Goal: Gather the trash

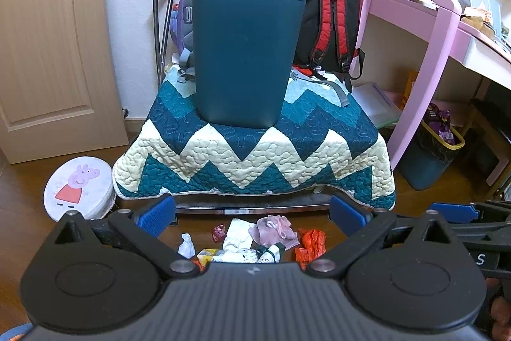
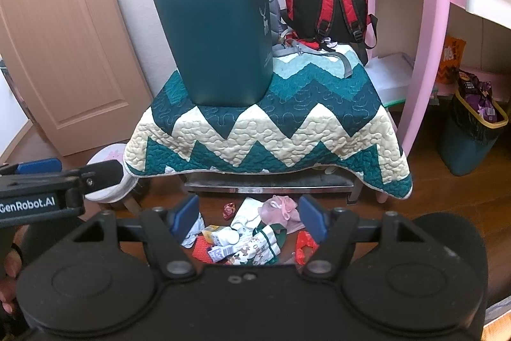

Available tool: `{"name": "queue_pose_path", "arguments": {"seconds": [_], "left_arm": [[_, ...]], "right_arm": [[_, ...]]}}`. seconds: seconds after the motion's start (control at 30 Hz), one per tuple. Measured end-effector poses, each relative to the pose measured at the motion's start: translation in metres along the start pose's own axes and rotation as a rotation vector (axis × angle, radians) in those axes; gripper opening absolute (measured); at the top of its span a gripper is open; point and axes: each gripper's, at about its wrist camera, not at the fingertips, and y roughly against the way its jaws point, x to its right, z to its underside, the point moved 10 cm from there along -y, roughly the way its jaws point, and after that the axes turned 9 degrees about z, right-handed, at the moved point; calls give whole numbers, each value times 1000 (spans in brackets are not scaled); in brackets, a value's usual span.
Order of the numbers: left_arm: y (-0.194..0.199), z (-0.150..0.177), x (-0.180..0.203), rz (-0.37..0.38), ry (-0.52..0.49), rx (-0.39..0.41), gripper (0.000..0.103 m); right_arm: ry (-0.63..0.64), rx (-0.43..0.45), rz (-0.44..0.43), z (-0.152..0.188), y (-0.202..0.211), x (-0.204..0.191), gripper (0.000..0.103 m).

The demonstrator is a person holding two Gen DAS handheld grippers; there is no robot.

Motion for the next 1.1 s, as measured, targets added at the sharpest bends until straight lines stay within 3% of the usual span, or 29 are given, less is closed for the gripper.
{"name": "queue_pose_path", "arguments": {"seconds": [1.1], "left_arm": [[-11,15,10,43,6,-45,103]], "right_arm": [[-5,-26,19,8,-6,-1,69]]}}
